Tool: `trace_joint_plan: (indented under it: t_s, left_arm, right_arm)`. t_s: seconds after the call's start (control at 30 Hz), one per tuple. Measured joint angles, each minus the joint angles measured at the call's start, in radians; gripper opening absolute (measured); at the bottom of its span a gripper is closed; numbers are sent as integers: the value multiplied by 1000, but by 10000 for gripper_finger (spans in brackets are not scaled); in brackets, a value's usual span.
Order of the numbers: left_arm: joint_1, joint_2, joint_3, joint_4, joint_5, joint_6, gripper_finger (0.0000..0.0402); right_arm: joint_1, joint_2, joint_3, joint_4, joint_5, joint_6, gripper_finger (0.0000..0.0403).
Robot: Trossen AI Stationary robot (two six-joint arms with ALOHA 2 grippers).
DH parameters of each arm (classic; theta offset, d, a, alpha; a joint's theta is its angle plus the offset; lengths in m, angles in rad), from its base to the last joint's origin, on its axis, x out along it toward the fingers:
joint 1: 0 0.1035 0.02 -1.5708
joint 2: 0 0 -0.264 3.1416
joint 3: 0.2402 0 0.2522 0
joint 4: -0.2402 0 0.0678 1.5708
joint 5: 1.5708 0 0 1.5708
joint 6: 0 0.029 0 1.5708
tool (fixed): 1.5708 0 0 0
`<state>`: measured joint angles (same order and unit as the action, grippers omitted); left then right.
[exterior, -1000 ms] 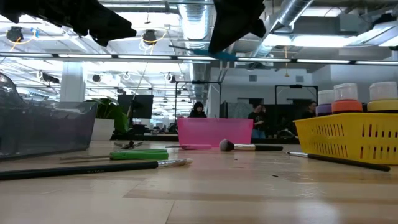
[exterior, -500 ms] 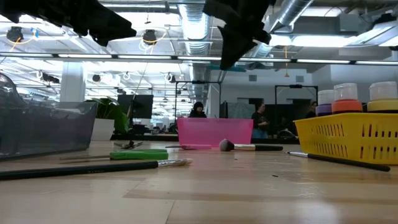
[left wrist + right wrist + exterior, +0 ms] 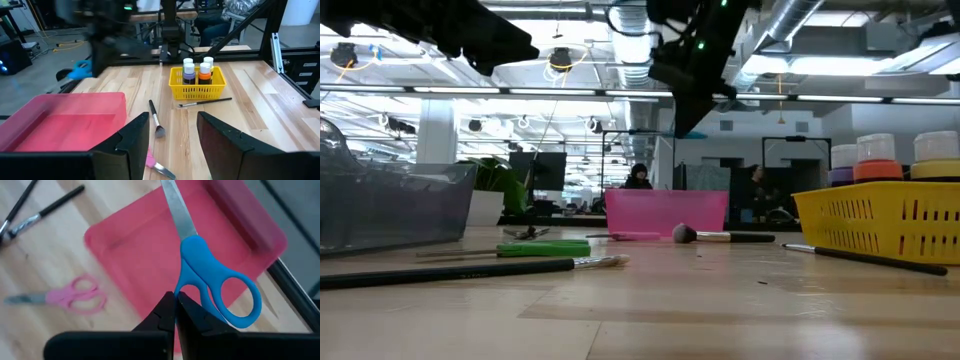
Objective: Pick & Place Paint Supplies
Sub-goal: Put the blue scissors into the pink bin
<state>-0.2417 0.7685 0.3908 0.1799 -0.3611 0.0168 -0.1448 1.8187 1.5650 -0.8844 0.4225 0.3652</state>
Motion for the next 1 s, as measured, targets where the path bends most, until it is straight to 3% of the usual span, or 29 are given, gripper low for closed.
trace_joint_plan:
  t_s: [0.2, 0.43, 0.7, 1.0]
  left_arm:
    - [0, 0, 0, 0, 0, -21, 158]
    - [0, 0, 0, 0, 0, -25, 158]
    - [0, 0, 0, 1, 0, -25, 158]
    - [0, 0, 0, 1, -1, -25, 158]
  right_arm:
    - [-128, 0, 0, 86, -139, -56, 0]
    - [-171, 0, -42, 233, -237, 5, 0]
    - [-190, 0, -197, 457, -241, 126, 1]
    - [-231, 1, -312, 538, -197, 273, 2]
